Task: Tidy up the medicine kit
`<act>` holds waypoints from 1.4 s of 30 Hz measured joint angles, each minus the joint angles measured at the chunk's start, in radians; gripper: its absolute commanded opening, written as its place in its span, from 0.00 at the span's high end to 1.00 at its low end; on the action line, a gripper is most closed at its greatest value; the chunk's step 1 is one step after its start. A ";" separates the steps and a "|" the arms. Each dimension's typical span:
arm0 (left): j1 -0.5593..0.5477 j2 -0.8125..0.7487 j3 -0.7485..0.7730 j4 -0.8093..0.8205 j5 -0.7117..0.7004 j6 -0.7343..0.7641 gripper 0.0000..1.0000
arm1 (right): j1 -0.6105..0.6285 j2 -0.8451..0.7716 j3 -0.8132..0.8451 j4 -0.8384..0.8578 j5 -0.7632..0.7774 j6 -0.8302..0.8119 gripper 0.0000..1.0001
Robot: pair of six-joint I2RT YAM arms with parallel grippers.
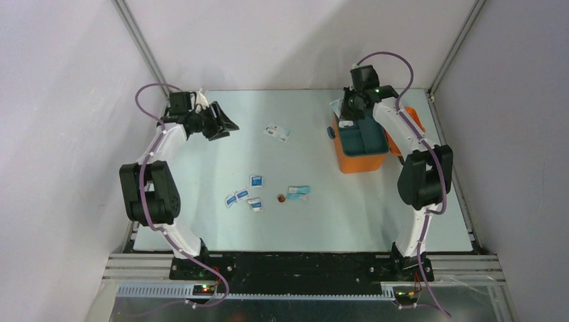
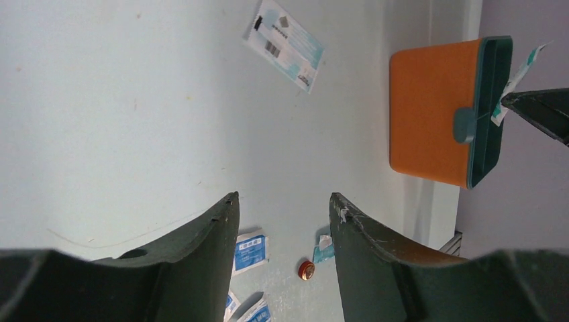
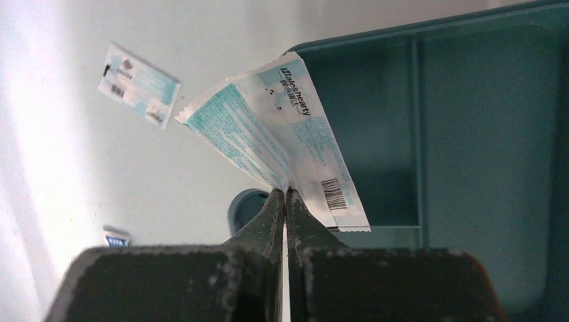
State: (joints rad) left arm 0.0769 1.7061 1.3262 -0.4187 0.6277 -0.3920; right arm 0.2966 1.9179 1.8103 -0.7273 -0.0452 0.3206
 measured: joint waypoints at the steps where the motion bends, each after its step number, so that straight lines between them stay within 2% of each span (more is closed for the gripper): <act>1: 0.008 0.004 0.000 -0.009 0.004 0.000 0.43 | -0.008 0.010 0.005 0.000 0.005 0.014 1.00; 15: 0.048 0.012 0.000 -0.060 0.004 0.018 0.43 | -0.043 0.090 0.021 -0.019 0.025 0.116 1.00; 19: 0.048 0.012 0.000 -0.062 0.003 0.019 0.42 | -0.045 0.106 0.022 -0.023 0.025 0.135 0.89; 35: 0.032 0.012 0.000 -0.063 0.003 0.035 0.41 | -0.059 0.083 0.026 -0.025 -0.042 0.141 0.63; 38: 0.023 0.013 0.000 -0.063 0.002 0.036 0.39 | -0.059 0.079 0.043 -0.007 -0.099 0.109 0.57; 42: -0.003 0.021 0.004 -0.064 -0.018 0.045 0.35 | -0.050 0.082 0.089 0.031 -0.250 0.005 0.52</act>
State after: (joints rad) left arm 0.0734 1.7267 1.3304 -0.4828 0.6102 -0.3466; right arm 0.2470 1.9995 1.8996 -0.6968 -0.2951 0.3252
